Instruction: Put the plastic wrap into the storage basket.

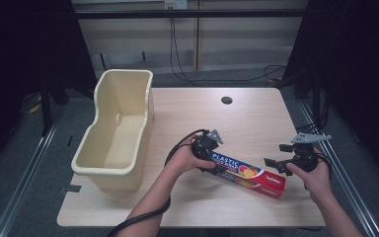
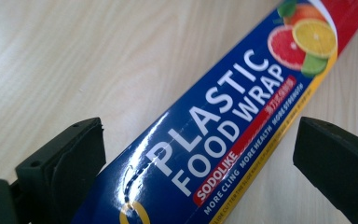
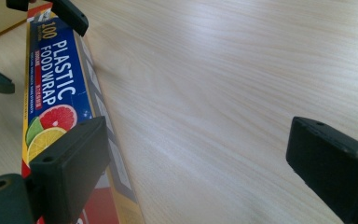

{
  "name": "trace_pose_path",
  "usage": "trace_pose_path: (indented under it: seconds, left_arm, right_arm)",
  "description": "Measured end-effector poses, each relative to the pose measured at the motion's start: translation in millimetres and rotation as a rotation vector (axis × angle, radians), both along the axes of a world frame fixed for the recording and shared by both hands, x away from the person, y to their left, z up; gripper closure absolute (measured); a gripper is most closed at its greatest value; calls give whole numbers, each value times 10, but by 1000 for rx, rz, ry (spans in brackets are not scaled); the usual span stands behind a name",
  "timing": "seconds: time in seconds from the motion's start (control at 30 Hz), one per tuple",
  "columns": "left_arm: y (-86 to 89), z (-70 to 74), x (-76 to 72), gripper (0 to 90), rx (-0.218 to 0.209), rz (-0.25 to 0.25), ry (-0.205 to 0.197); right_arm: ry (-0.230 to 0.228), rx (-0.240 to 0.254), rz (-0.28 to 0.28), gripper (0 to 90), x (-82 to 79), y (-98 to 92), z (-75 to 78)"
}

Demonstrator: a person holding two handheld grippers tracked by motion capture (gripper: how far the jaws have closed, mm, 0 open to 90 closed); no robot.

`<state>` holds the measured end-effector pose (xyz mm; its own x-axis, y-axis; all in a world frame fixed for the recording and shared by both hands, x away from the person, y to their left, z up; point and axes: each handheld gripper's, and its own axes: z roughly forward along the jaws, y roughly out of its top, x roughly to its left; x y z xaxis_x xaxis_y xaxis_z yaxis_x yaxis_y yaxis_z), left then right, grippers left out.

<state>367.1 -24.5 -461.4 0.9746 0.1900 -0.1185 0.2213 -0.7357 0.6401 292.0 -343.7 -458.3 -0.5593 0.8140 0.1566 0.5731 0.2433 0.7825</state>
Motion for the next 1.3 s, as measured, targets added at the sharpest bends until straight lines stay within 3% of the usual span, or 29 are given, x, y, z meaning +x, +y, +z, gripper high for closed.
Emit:
trace_pose_path:
  seconds: [0.03, 0.07, 0.2, 0.27, 0.37, 0.4, 0.43, 0.47, 0.57, 0.6, 0.63, 0.67, 0.8, 0.9, 0.93, 1.1, 1.2, 1.3]
  left_arm:
    - [0, 0, 0, 19, 0, 0, 0]
    - [-8, -33, -20, 20, 58, -25, -20]
    - [-3, -78, -36, 25, 49, -27, -21]
    - [7, -71, -42, 63, 91, -30, -40]
    - [34, -43, -40, 132, 108, -7, -9]
    - [57, -29, -24, 224, 118, -13, -3]
    - [83, -24, -23, 224, 115, -9, 11]
    - [115, -19, -31, 276, 111, 19, 46]
    - [186, -4, -17, 380, 119, 44, 59]
    - [218, -7, -36, 383, 100, 110, 97]
    - [218, -7, -36, 383, 100, 110, 97]
    - [258, 7, -36, 383, 127, 110, 96]
    - [270, 8, -44, 362, 134, 122, 96]
    - [246, -2, -22, 249, 140, 144, 117]
    - [203, -6, -1, 212, 141, 171, 134]
    - [96, 13, 61, 184, 131, 169, 159]
    - [1, 34, 97, 119, 136, 162, 141]
    - [-80, 43, 115, 82, 126, 165, 155]
  right_arm:
    - [0, 0, 0, 61, 0, 0, 0]
    - [-3, -2, -2, 61, -3, 0, 6]
    - [-1, -2, -1, 62, -1, -2, 4]
    - [-2, -3, -3, 62, 0, -4, 0]
    - [-2, 0, -8, 62, 0, -3, 4]
    - [-8, 0, -7, 64, 1, -4, 8]
    - [-8, 0, -7, 64, 1, -4, 8]
    - [-7, -1, -7, 64, -1, -8, 13]
    - [-13, 6, -13, 66, -5, -16, 21]
    - [-11, 11, -16, 66, -7, -21, 25]
    - [-11, 11, -16, 66, -7, -21, 25]
    - [-12, 9, -17, 66, -8, -19, 24]
    - [-16, 8, -10, 66, -7, -19, 27]
    - [-16, 5, -11, 66, -7, -13, 29]
    - [-14, 4, -9, 66, -10, -5, 27]
    - [-17, 1, -4, 66, -8, 0, 23]
    - [-12, 3, -8, 66, -10, -6, 24]
    - [-13, 2, -8, 66, -11, -13, 23]
